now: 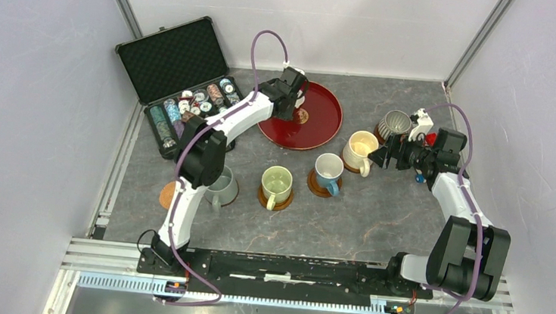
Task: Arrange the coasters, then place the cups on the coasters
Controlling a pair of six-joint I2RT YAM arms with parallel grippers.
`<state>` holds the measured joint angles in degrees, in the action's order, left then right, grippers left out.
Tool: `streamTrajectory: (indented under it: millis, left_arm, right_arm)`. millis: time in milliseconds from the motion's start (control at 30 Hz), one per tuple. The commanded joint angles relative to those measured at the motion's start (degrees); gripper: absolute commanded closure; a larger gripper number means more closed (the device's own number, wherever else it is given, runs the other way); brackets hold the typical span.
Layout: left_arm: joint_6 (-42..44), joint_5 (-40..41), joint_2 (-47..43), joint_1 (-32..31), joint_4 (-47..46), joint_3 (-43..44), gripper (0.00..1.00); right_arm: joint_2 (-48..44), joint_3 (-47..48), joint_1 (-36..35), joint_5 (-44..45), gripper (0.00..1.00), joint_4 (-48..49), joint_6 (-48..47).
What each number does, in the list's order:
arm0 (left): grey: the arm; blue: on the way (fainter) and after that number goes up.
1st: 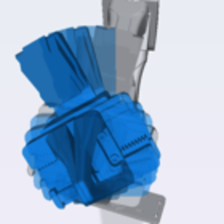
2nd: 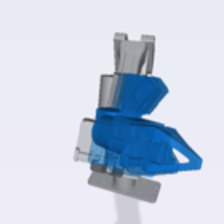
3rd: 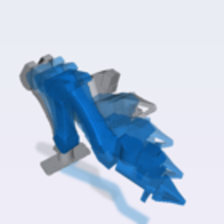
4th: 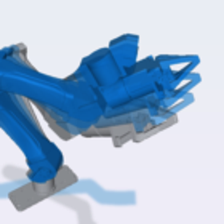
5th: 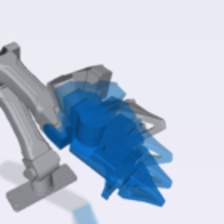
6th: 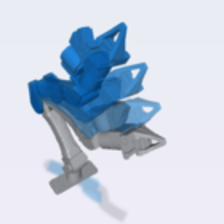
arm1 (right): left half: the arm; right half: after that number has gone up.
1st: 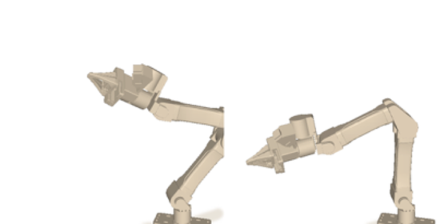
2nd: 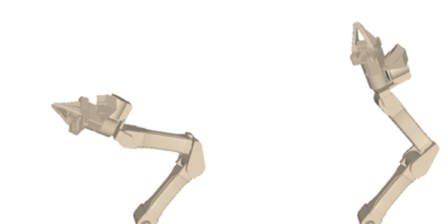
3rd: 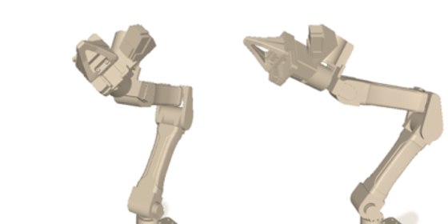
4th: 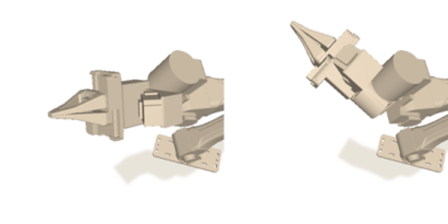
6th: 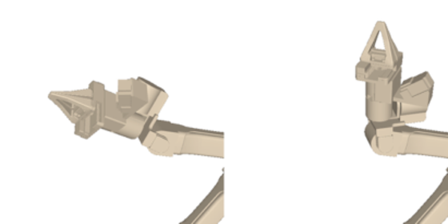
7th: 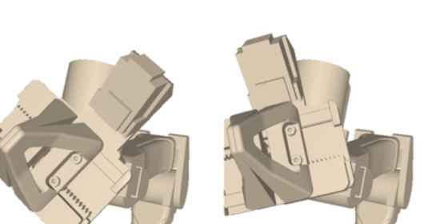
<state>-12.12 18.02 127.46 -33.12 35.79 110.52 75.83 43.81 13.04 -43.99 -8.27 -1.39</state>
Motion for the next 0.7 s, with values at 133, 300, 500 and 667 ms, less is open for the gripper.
streamTrajectory:
  millis: [133, 300, 500, 667]
  left_arm:
    - [3.10, -1.99, -2.05, 0.08, 4.59, 0.16, 0.73]
    - [4.69, -2.19, 4.72, 0.33, 12.07, 10.83, 0.55]
    - [4.39, -5.23, 9.34, 1.37, 17.61, 17.45, 0.45]
    - [3.19, -5.18, 10.12, 2.00, 18.89, 18.39, 0.44]
  right_arm:
    - [-0.51, 2.34, 0.28, -1.55, 0.02, 0.89, -0.55]
    - [-0.44, 2.35, 0.25, -1.50, 0.02, 0.89, -0.63]
    - [-0.36, 2.59, 0.29, -1.72, 0.02, 0.55, -0.85]
    - [-0.46, 2.77, 0.24, -1.67, 0.02, 0.19, -1.11]
